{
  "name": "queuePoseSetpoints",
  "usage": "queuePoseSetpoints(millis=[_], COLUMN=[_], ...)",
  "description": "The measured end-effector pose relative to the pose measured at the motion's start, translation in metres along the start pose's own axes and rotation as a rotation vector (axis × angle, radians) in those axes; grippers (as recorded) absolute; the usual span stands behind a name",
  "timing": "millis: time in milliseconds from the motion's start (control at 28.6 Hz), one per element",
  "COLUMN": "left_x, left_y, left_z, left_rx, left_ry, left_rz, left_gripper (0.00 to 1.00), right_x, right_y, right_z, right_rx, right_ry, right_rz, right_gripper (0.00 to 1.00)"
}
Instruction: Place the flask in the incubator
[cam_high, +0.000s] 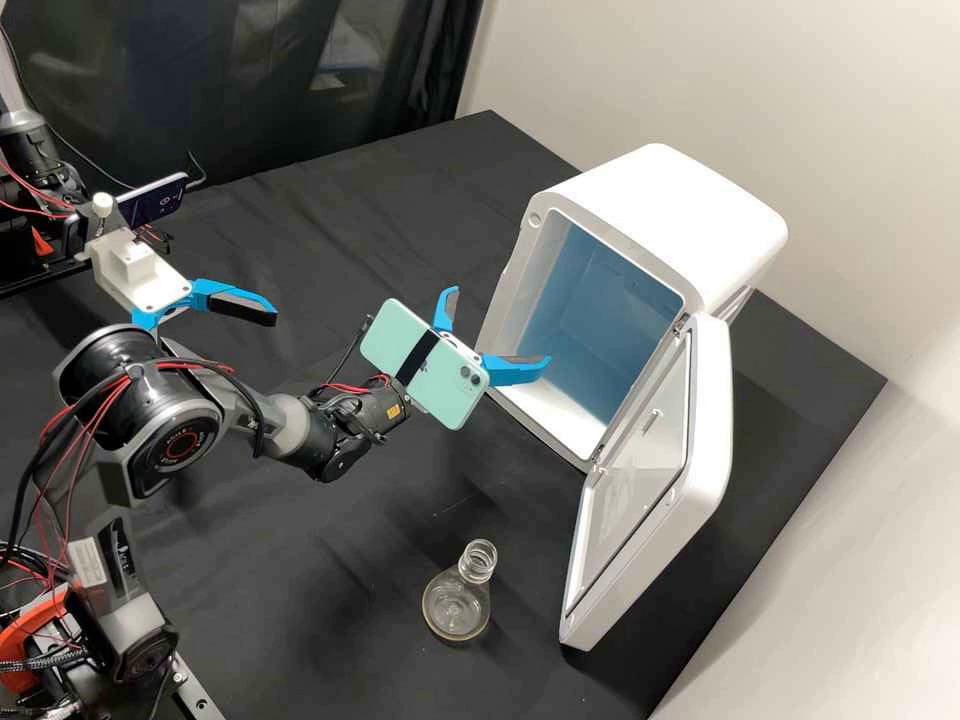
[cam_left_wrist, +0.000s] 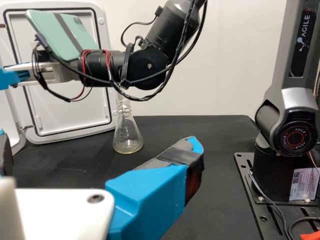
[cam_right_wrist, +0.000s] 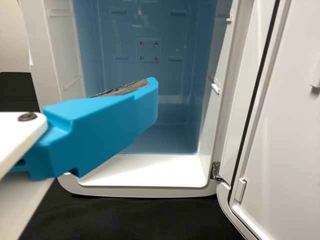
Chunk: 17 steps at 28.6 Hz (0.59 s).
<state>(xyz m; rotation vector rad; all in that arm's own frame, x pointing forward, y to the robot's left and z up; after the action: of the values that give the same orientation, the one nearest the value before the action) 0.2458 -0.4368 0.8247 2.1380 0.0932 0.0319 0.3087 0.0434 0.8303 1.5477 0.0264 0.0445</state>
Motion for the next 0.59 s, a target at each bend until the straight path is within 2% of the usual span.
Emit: queuePoseSetpoints(millis=[420, 595], left_x=[-0.002, 0.0], left_y=[-0.0027, -0.009], left_z=[0.005, 0.01], left_rx=[0.001, 0.009], left_ry=[-0.021, -0.043], left_rz=[-0.004, -0.03], left_gripper=[1.0, 1.0], right_x=[0.0, -0.001], right_y=[0.0, 0.0], right_z=[0.0, 0.0], right_rx=[0.0, 0.0], right_ry=[0.004, 0.012], right_rz=[0.005, 0.012], right_gripper=[1.0, 1.0])
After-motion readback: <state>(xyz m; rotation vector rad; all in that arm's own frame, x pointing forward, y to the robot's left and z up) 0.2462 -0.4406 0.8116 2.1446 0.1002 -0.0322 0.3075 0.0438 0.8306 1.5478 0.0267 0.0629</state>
